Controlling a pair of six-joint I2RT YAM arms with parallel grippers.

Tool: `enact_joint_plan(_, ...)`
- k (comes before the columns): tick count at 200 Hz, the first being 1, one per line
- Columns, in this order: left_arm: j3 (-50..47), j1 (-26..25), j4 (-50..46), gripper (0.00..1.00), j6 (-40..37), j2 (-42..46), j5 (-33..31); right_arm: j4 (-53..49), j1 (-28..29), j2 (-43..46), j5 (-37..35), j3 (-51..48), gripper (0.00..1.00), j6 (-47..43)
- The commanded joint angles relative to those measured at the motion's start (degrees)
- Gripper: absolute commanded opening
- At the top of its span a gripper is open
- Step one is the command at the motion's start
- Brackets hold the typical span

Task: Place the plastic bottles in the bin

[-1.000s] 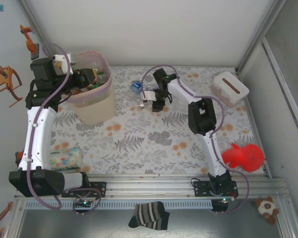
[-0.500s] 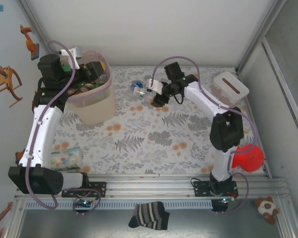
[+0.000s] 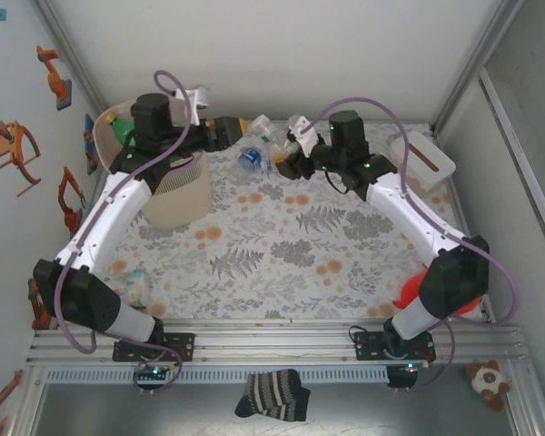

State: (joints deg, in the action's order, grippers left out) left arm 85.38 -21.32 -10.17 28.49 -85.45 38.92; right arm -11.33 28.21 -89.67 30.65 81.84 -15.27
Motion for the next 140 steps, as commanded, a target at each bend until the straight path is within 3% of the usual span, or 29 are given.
enact_joint_plan(1, 2.7, -2.5, 4.9, 0.81, 2.0, -1.7, 2.2, 5.6, -0.1, 2.2, 1.4, 0.1, 0.41, 5.7)
enact_joint_plan(64, 4.0, -6.1, 10.7, 0.76, 6.1, -5.5, 2.3, 4.4, 0.6, 3.5, 4.3, 1.1, 0.41, 6.0)
enact_joint_plan(93, 5.8, -6.7, 10.1, 0.64, 5.9, -7.2, 2.7, 3.0, 1.5, 3.4, 5.7, 1.6, 0.41, 5.3)
enact_joint_plan(140, 6.4, -7.1, 6.9, 0.46, 3.3, -6.6, 2.7, 2.7, 1.9, 4.2, 2.5, 1.5, 0.41, 5.6)
